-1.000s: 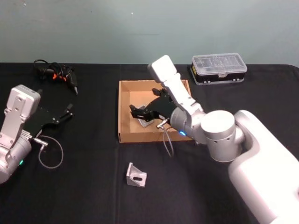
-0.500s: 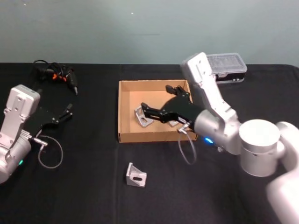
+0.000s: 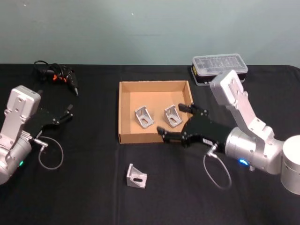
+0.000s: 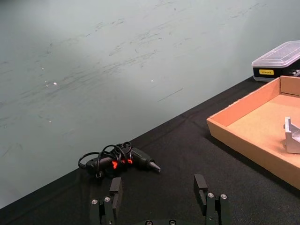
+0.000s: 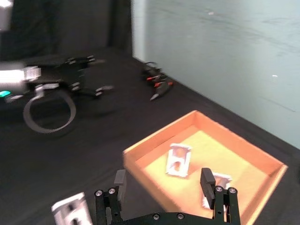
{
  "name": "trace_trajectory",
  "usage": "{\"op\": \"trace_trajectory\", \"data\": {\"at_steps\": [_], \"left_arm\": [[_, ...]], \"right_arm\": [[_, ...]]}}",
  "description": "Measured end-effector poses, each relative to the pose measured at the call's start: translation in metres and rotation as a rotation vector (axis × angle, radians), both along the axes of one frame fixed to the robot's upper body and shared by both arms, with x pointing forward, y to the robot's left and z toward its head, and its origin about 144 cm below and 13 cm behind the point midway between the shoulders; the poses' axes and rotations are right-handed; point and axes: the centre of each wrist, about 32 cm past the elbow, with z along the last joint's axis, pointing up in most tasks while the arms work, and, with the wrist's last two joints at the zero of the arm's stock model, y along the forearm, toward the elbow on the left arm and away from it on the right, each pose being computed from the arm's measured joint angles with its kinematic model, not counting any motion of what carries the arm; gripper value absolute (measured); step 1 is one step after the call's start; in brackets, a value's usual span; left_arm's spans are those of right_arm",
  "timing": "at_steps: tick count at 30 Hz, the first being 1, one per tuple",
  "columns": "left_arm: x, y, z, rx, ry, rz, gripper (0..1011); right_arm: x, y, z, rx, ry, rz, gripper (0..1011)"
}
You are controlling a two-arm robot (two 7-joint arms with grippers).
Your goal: Use one hand to pick up the angle iron from the table and place it into the box.
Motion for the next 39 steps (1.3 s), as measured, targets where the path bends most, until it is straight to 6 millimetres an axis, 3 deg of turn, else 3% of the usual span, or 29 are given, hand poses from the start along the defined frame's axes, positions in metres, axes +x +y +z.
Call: {"op": "trace_trajectory", "data": {"at_steps": [8,20,39], "left_arm": [[0.000,0.000,0.000,0.000,0.000,0.000,1000],[0.000,0.000,0.000,0.000,0.000,0.000,1000],[0.000,0.000,0.000,0.000,0.000,0.000,1000]], "right_arm": [[-0.016,-0.007,-0.010,-0.070,0.015,0.133,1004],[-0.018,-0.005,-0.026,-0.151,0.049,0.255,1004],[-0.006,0.023,-0.042,-0.185,0.074,0.327,1004]]}}
